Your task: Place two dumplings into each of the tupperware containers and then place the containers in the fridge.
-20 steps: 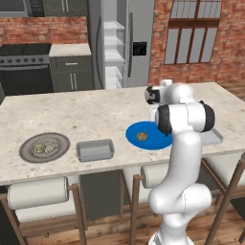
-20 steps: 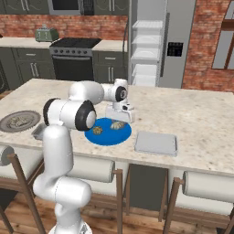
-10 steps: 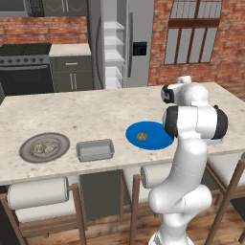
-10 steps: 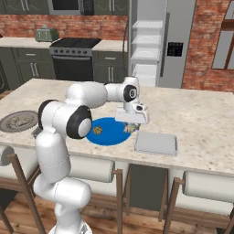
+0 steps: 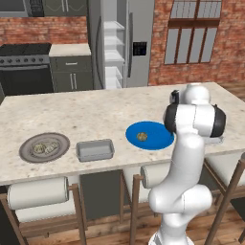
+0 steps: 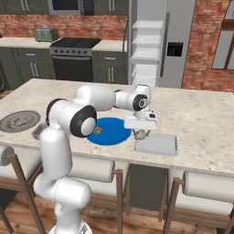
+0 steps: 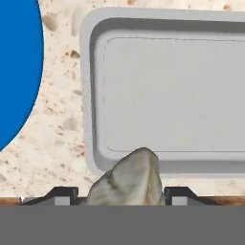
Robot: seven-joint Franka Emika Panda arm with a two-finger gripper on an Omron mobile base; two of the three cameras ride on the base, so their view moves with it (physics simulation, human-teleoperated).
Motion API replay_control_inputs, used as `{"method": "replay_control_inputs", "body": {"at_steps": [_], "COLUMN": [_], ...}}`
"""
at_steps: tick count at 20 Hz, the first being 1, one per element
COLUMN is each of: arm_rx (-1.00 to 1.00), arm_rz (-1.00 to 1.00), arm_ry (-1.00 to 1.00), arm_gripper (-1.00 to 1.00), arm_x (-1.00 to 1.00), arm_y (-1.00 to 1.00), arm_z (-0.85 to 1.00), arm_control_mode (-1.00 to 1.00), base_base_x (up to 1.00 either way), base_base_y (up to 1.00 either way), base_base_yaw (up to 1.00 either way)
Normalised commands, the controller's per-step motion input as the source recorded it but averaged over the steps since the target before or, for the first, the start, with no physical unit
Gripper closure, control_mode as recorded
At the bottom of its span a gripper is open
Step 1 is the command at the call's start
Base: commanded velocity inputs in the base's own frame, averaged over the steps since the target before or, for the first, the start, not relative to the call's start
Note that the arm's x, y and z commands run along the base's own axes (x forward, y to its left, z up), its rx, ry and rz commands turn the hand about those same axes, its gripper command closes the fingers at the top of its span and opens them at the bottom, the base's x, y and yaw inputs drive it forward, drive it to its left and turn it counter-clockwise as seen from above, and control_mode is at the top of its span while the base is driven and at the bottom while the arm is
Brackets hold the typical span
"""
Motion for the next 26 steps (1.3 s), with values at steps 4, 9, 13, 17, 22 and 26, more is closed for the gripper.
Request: {"method": "replay_control_inputs", "body": {"at_steps": [4, 9, 13, 17, 22, 26], "arm_rx": [0.18, 0.14, 0.05, 0.04, 0.01, 0.0], "arm_rz": [0.28, 0.22, 0.13, 0.05, 0.03, 0.01], "arm_ry": [-0.01, -0.06, 0.0, 0.0, -0.01, -0.01], "arm_gripper": [1.0, 1.0, 1.0, 1.0, 1.0, -1.0], "arm_x": [0.2, 0.47, 0.24, 0.06, 0.04, 0.0], "arm_y": [-0.25, -0.15, 0.0, 0.0, 0.0, 0.0], "arm_z": [-0.29, -0.35, -0.34, -0.18, -0.29, -0.2], "arm_control_mode": [-1.0, -1.0, -1.0, -1.0, -1.0, -1.0], "base_base_x": [0.0, 0.0, 0.0, 0.0, 0.0, 0.0], "base_base_y": [0.0, 0.0, 0.0, 0.0, 0.0, 0.0], "base_base_yaw": [0.0, 0.0, 0.0, 0.0, 0.0, 0.0]}}
